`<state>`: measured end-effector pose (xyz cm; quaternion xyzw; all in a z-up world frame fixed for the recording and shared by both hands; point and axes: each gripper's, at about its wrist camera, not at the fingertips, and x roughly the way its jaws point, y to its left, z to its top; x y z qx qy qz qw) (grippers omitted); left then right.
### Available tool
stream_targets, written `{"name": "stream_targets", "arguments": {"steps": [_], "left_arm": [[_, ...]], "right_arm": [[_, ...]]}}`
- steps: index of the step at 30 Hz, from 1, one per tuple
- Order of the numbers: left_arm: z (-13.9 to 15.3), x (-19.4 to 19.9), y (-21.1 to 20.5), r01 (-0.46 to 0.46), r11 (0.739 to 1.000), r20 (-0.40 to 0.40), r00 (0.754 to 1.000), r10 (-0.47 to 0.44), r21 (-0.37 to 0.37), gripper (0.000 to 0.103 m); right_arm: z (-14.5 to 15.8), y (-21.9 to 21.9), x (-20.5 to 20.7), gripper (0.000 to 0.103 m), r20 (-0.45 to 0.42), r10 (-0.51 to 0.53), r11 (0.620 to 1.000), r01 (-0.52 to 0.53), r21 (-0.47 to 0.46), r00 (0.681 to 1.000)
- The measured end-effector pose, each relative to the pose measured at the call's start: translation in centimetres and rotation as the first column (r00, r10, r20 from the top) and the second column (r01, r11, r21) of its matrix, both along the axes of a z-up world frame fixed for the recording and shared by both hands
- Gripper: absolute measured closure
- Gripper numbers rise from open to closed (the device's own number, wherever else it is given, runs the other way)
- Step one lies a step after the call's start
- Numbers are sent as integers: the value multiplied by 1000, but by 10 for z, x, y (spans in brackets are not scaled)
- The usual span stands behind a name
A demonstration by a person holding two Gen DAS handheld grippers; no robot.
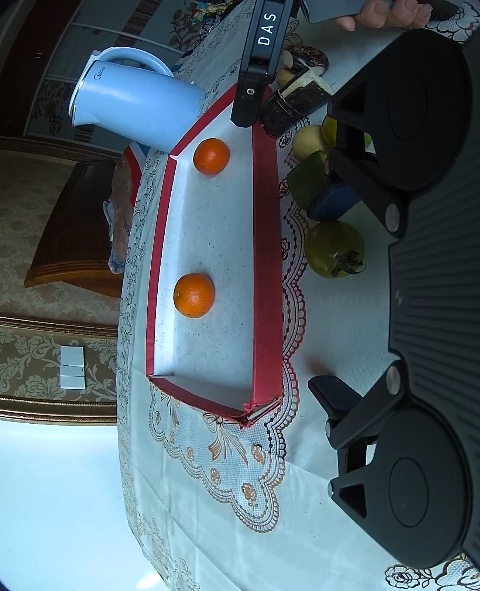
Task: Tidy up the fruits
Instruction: 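Withdraw the right gripper from the tray back toward the fruits, then grasp the green tomato with the left gripper while the right gripper grasps the dark sugarcane piece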
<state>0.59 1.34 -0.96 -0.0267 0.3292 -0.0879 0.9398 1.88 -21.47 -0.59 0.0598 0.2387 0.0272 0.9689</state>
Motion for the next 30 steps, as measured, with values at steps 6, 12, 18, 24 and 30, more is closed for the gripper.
{"name": "stream_targets", "arguments": {"steps": [6,12,18,24,30], "left_arm": [[0,-10,-18,57,993,54,997,-63,100,12],[-2,1,-10,-6,996,6,1000,5,83,12],[-3,4,0,-57,996,-1,998,57,62,11],[-4,2,-7,-31,994,-3,999,32,103,12],[-5,2,-9,-29,993,-4,1000,30,116,12]], "right_arm": [[0,0,0,0,0,2,1000,-2,-3,1000],[0,0,-1,0,2,0,1000,0,-1,1000],[2,-9,-12,0,27,-36,999,36,-3,999],[4,-26,-40,0,44,-42,999,43,-23,998],[-3,-37,-66,0,18,-40,996,41,-81,999]]}}
